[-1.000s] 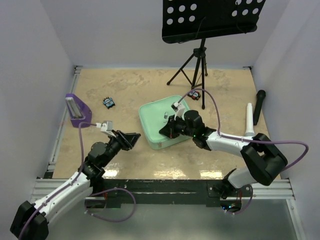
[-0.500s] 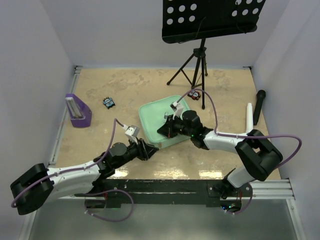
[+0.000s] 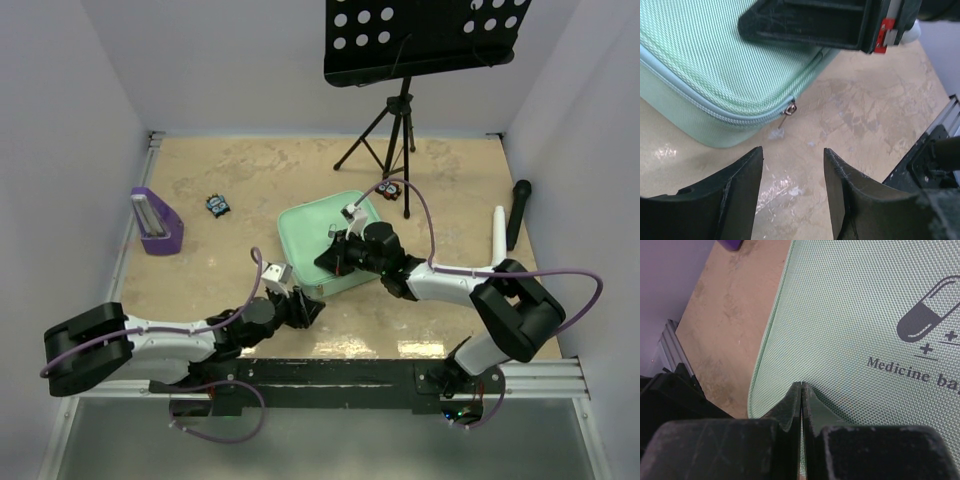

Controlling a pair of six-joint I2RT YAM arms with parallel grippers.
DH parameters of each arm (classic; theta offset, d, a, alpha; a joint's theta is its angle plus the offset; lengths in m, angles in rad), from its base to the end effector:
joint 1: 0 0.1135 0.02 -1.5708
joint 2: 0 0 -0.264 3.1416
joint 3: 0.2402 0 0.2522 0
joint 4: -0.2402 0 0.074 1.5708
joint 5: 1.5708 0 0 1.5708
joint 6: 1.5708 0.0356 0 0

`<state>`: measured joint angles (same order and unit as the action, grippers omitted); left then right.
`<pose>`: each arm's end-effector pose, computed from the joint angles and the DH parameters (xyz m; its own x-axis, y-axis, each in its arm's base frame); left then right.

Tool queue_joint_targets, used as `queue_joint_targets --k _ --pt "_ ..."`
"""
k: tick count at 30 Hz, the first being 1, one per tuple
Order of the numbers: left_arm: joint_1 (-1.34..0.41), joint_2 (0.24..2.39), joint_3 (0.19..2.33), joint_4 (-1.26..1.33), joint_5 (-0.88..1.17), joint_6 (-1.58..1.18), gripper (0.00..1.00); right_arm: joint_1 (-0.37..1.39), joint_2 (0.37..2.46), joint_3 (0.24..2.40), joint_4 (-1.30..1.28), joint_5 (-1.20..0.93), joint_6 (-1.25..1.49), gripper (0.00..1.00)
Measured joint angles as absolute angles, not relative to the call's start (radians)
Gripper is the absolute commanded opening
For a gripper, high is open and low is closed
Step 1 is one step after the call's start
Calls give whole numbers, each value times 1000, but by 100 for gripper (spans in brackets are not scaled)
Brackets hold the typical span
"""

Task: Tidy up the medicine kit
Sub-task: Zip the medicine box at the center of the board.

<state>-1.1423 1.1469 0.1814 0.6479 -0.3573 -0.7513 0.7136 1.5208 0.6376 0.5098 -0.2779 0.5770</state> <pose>0.0953 -0.1787 0.1533 -0.5823 -0.2644 -0.7688 0.4333 0.6992 -0.5686 0.2275 0.2099 0.1865 -0.6798 0.1053 -0.7258 -0.5389 0.5994 0.5918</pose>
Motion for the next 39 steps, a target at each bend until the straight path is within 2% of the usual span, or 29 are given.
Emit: queue_joint_targets --k 5,11,12,16,18,23,25,32,36,39 --pt "-1142 1157 117 812 -383 -748 57 714 1519 638 508 -273 577 0" --pt "-1142 1147 121 783 -429 -752 57 722 1494 638 470 -213 580 0" --pt "-1142 1116 122 756 -444 -757 57 722 1480 638 456 -195 580 2" --pt "-1139 929 121 657 -492 -769 56 717 1365 631 337 -85 568 20" --pt "-1130 838 123 619 -511 -773 56 712 1295 628 286 -45 559 25" --pt "-1081 733 168 479 -571 -781 56 716 1127 560 268 -33 549 45" --pt "-1049 734 198 417 -590 -794 55 728 1077 500 279 -46 548 48" --pt "-900 795 293 218 -604 -852 54 831 1029 359 285 -54 581 51" --pt "-857 855 338 153 -592 -871 54 850 1021 335 362 -70 614 65" --pt "-811 904 355 135 -548 -884 54 850 1047 311 463 -82 641 69"
